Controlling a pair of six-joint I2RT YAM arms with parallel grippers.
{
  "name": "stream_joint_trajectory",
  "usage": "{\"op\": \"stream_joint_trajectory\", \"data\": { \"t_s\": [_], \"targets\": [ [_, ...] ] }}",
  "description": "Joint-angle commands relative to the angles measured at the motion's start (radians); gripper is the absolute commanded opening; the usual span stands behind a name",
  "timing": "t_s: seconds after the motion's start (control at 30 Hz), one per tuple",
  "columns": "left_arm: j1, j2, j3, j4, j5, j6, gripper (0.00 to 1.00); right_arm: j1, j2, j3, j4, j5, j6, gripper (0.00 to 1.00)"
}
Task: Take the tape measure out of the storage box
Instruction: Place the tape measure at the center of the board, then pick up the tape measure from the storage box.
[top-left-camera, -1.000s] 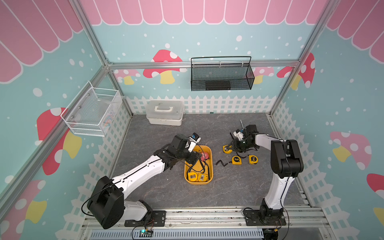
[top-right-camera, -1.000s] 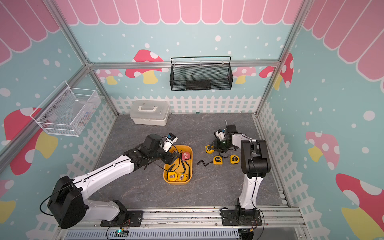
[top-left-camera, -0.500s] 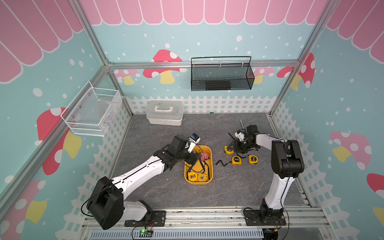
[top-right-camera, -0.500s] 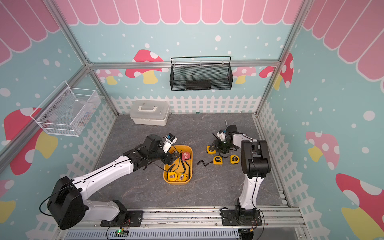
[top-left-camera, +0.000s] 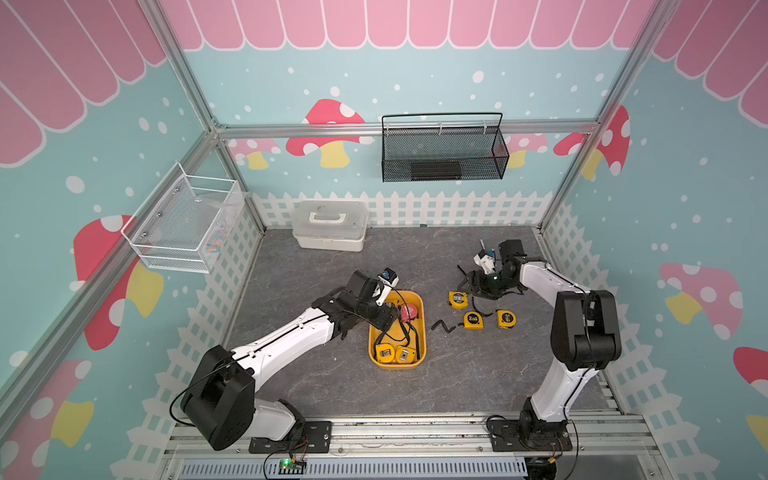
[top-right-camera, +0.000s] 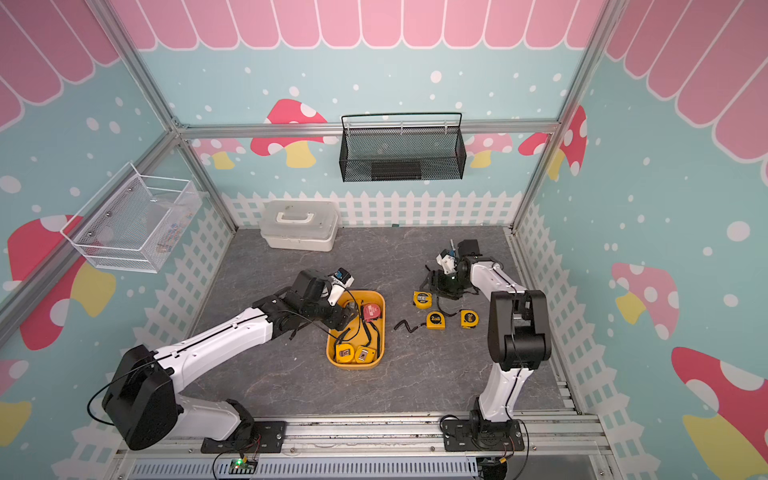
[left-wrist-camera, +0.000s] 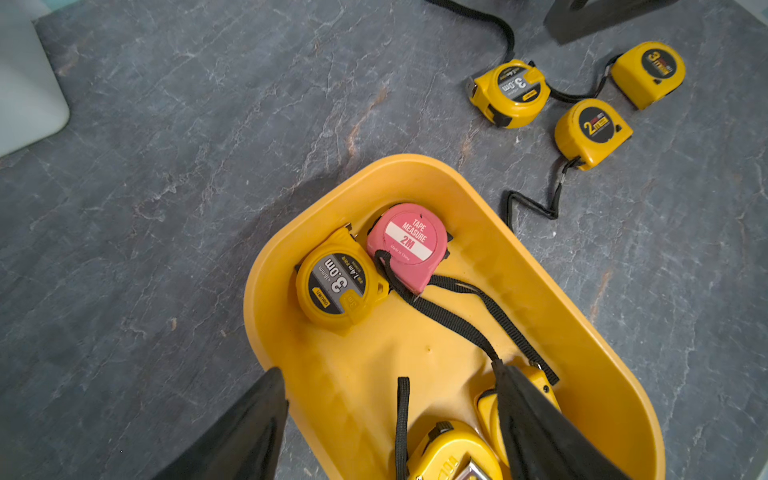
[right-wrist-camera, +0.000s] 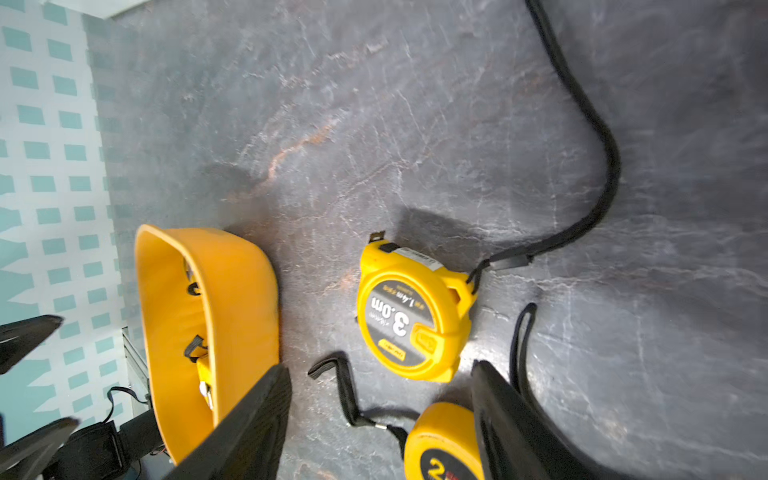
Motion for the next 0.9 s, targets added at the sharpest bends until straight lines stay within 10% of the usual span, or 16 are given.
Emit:
{"op": "stream_joint_trajectory", "data": {
  "t_s": [0.0, 0.87],
  "targets": [
    [0.007, 0.028, 0.047, -0.059, -0.043, -0.036, 0.8, -0.003, -0.084, 0.025, -0.042, -0.008, -0.021, 0.72],
    [-0.16, 0.208, 0.136, -0.367, -0.053, -0.334, 0.8, -0.001, -0.244, -0.14, -0.002, -0.076, -0.006, 0.76]
  ]
}}
